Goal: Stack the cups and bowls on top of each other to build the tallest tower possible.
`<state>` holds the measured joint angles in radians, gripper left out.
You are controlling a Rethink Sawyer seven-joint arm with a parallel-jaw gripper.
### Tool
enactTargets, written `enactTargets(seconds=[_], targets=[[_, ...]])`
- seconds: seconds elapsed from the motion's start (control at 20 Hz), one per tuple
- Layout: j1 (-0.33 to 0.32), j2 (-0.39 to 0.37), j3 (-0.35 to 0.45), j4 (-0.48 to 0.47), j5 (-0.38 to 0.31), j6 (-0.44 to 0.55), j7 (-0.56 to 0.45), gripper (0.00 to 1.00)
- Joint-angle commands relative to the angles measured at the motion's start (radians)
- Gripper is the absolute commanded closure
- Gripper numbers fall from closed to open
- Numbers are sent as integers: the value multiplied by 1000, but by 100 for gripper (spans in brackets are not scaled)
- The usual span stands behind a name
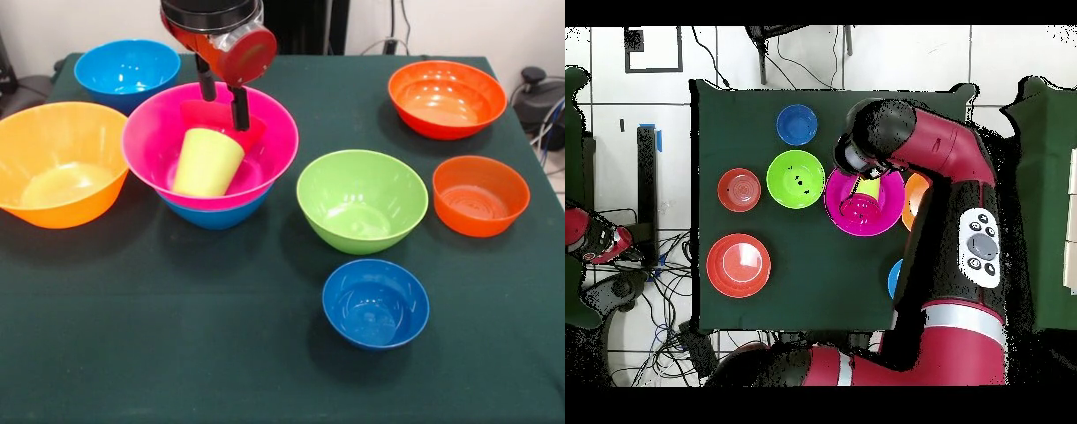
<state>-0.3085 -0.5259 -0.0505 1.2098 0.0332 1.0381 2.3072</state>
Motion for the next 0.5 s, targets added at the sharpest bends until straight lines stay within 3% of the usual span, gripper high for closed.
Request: enactTargets(seconds=[0.05, 0.5], targets=[[-21, 11, 124, 50, -81, 94, -261, 0], [-32, 8, 152, 74, -106, 71, -299, 0]])
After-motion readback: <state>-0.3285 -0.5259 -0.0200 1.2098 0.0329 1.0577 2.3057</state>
